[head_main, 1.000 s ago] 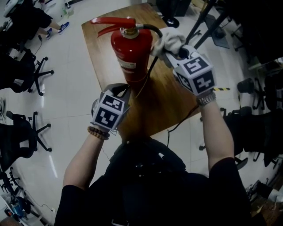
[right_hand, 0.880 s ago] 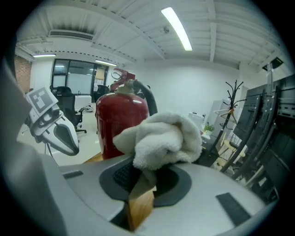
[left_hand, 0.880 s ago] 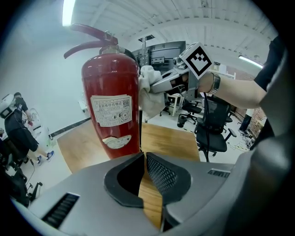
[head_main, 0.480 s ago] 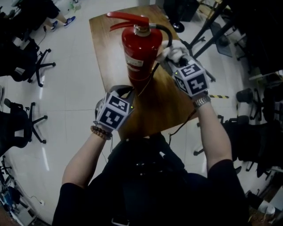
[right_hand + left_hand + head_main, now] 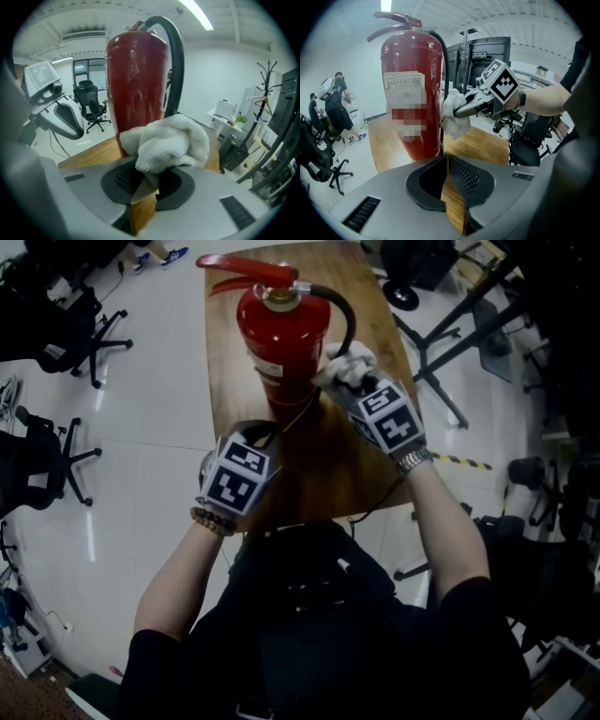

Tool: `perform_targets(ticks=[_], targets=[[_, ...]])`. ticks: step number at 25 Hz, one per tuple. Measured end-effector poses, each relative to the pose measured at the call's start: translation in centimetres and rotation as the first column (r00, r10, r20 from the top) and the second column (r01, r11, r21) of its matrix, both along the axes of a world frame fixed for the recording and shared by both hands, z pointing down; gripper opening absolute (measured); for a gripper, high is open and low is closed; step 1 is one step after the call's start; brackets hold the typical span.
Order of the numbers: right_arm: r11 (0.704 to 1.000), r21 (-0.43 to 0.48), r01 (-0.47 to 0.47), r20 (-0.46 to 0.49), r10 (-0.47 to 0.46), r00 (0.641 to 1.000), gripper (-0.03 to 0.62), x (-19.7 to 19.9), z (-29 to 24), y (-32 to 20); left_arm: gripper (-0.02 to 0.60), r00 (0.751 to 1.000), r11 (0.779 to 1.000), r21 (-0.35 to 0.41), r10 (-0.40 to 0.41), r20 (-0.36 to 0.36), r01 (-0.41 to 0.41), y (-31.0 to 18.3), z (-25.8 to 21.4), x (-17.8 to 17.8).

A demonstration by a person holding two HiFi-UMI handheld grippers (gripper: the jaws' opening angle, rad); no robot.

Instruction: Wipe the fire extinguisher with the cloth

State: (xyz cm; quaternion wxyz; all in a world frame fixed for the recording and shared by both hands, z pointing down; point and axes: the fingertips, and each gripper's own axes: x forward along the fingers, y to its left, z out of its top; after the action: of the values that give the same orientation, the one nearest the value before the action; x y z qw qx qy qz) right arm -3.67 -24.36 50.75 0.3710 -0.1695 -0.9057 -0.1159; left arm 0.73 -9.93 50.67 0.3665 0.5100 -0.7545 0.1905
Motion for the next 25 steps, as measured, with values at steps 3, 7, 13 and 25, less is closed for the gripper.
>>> perform_targets(ticks=[3,7,13,25], targets=[[0.999,-0.004,0.037,-0.035,-0.038,0.999,0.074,0.3,1.5,0.2,0.012,1.000,1.000,-0.004,-0.031,0.001,0.031,-0.5,0.2,0.1],[0.995,0.000,0.098,-0.044,-0.098,0.994,0.074,0.1,2.5,0.8,0.012,0.998,0.998,-0.009,-0.065,0.003,0.065,-1.2,0.4,0.3],[0.988,-0.005,0.155,-0.112,-0.155,0.982,0.074,0.6,5.9,1.1,0.012,0.994,0.994,-0.016,-0.106,0.004,0.106,-1.9,0.9,0.5],[0.973,-0.001,0.229,-0.180,-0.225,0.958,0.074,0.5,9.7,1.6,0.012,0.986,0.986,-0.028,-0.164,-0.004,0.164,-2.7,1.6,0.7]])
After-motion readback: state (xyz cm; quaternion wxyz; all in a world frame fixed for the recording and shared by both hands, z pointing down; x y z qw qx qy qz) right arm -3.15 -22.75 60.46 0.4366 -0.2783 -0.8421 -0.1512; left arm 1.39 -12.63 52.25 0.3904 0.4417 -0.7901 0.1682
